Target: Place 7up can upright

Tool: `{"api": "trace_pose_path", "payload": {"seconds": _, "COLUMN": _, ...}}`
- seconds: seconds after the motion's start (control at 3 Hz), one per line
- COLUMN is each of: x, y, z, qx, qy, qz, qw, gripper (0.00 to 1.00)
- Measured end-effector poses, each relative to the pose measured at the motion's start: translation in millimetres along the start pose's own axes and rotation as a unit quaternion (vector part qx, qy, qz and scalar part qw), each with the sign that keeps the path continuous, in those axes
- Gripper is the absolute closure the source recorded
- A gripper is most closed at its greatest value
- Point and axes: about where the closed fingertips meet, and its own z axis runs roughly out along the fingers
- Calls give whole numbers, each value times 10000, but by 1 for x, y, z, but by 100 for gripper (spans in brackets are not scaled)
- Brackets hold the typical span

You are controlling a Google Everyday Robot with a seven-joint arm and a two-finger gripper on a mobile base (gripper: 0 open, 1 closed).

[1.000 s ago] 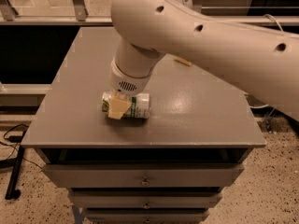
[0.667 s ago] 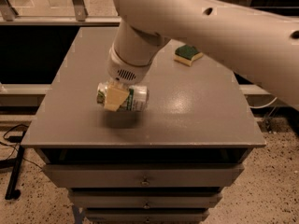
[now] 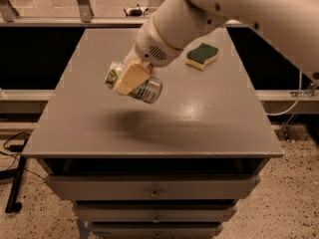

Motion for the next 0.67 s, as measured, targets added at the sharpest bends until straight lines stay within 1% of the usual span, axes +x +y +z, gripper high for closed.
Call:
{"api": "trace_pose_path", "payload": {"seconds": 0.33, "x": -5, "y": -22, "z": -29, "qx": -208, "qy": -1567, "qz": 120, "qw": 9874, "gripper": 100}}
{"api": "trace_pose_path", "payload": {"seconds": 0.67, "x": -17, "y": -23, "z": -52, "qx": -406, "qy": -2651, "qz": 167, "qw": 9632, "gripper": 100}}
